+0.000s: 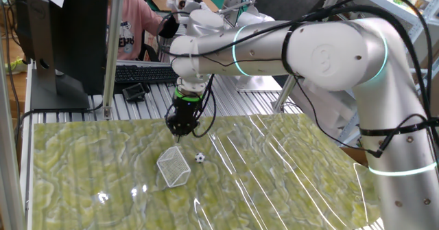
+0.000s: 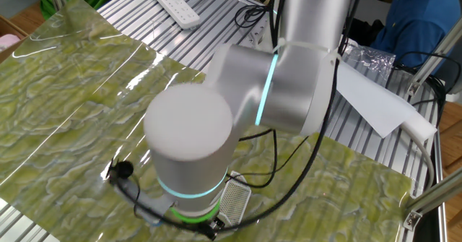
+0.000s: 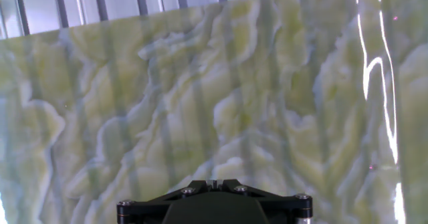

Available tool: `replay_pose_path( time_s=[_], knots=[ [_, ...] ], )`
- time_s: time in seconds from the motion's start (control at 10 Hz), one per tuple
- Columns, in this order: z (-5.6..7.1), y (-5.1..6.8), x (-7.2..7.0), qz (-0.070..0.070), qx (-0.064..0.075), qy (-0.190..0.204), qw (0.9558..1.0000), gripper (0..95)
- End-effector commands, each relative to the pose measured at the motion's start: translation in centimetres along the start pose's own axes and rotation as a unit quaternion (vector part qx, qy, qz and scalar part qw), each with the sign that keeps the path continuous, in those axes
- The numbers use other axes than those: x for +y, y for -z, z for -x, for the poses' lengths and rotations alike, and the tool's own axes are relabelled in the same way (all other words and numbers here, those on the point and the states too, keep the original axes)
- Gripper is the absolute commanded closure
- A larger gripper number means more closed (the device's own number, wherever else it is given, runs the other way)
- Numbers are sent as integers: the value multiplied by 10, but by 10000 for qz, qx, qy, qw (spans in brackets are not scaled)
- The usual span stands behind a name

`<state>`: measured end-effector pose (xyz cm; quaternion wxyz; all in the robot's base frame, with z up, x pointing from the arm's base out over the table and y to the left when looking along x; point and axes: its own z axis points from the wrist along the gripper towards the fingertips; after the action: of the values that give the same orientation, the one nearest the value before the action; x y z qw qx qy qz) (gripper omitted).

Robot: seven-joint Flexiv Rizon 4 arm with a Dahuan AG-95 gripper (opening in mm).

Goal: Push the soccer ball into the goal

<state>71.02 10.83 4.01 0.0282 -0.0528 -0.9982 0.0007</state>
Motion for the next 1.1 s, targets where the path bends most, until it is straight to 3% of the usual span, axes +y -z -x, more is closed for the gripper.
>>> replay_pose_path(
  time_s=[0.1, 0.7, 1.1],
  knots=[
    [-5, 1, -7, -42, -40, 65, 10000, 950],
    [-6, 0, -18, -48, -29, 218, 9997, 950],
    [-8, 2, -29, -142, -43, 498, 9987, 950]
  ],
)
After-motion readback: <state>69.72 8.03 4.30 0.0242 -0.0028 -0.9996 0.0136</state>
